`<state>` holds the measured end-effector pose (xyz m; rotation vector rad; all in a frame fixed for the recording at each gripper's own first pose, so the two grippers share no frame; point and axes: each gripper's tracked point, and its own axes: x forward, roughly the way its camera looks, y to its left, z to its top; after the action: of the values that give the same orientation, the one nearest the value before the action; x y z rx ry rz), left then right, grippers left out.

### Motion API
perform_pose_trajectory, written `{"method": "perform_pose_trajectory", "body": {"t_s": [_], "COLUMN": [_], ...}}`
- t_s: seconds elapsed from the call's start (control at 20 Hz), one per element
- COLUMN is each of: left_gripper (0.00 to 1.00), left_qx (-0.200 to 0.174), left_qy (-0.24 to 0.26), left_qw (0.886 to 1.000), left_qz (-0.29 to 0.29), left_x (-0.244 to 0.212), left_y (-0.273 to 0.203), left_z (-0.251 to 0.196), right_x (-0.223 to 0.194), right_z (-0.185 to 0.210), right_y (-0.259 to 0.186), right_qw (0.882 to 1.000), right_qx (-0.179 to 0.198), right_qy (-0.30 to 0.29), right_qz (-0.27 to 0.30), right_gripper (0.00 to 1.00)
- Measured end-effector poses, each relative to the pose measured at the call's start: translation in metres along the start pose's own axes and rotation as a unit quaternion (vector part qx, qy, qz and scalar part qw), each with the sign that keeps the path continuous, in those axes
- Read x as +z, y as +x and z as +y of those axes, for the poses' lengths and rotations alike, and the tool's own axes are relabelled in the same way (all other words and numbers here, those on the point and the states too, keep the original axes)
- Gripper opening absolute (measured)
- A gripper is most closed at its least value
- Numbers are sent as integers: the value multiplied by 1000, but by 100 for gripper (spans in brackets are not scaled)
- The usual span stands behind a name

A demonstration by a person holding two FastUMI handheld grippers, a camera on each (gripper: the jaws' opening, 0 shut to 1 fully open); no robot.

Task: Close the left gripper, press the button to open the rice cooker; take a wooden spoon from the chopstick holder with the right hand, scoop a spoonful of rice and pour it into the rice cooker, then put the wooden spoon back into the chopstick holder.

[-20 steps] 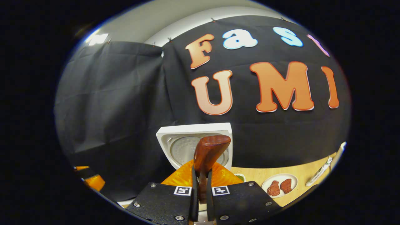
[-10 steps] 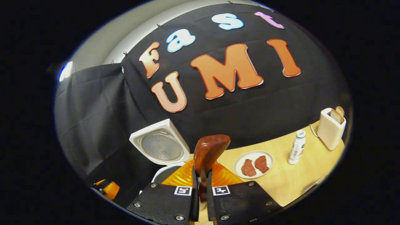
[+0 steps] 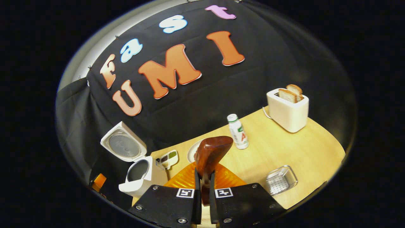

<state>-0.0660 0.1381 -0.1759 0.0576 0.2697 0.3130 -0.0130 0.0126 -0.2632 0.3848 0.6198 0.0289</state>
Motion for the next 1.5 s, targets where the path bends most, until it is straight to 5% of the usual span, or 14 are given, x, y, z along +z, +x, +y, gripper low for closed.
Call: {"method": "perform_pose_trajectory", "body": {"t_s": [0.5, 1.5], "left_gripper": [100, 99], "left_qx": [-10, 44], "left_qy": [18, 63], "left_qw": [1000, 996], "left_qz": [-2, -52], "left_x": [11, 83], "left_y": [-5, -1], "left_z": [-63, -44], "right_x": [21, -52], "right_z": [-134, -178], "right_y": [-21, 34], "right_qw": [994, 994], "right_qx": [-99, -88], "right_qy": [30, 65], "right_qz": [-32, 20], "right_gripper": [10, 19]}}
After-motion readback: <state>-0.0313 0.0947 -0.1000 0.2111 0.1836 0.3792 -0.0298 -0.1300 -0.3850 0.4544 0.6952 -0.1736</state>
